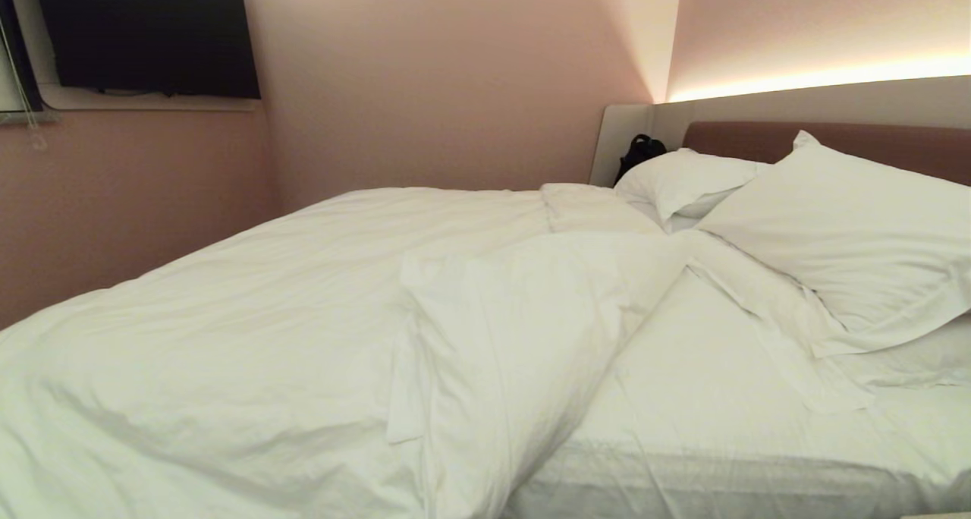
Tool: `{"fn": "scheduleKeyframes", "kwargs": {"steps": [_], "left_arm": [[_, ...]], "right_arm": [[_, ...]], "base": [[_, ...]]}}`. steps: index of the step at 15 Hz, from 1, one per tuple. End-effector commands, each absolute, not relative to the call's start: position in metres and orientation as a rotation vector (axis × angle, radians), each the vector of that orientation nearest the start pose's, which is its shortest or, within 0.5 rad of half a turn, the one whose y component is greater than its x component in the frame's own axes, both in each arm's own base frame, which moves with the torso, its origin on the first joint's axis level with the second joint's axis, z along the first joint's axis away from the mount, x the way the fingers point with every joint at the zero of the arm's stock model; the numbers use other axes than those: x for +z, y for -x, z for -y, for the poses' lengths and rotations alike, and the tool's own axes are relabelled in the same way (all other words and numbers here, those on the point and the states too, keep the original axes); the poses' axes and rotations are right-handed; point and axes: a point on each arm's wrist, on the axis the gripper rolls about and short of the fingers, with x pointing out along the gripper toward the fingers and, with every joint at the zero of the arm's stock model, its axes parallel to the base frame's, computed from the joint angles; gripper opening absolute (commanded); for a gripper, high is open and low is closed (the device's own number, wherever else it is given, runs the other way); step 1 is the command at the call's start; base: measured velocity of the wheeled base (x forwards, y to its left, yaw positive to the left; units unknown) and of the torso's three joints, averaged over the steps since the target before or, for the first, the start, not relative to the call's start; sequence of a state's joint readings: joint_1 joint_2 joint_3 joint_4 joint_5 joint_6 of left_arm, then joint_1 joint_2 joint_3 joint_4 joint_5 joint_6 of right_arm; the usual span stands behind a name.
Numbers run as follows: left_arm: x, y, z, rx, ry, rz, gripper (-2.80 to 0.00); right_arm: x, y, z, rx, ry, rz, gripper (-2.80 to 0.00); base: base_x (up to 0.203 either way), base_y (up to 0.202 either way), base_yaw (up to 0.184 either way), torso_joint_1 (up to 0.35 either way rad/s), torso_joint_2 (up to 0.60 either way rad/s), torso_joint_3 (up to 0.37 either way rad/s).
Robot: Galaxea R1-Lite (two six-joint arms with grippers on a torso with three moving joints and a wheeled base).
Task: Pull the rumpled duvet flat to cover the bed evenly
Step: Hold the folded corner of the quilt
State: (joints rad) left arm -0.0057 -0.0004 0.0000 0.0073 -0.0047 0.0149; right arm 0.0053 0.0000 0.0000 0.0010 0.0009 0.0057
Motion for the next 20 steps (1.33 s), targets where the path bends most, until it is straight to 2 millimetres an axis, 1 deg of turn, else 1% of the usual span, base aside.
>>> {"fn": "scheduleKeyframes", "kwargs": {"steps": [1,20], "left_arm": [[0.0747,0.0228,0.0,-0.012,-0.014,-0.008,-2.8],[0.0747,0.0228,0.0,-0.011,-0.014,-0.008,-2.8]], "right_arm": [[0.0753,0.0228,0.0001,0.008,-0.006,-0.002,-2.8],[0.0753,0.0228,0.0001,0.009,-0.003,-0.002,-2.8]], "base": [[0.0,0.0,0.0,0.0,0.0,0.0],[0.0,0.0,0.0,0.0,0.0,0.0]]}}
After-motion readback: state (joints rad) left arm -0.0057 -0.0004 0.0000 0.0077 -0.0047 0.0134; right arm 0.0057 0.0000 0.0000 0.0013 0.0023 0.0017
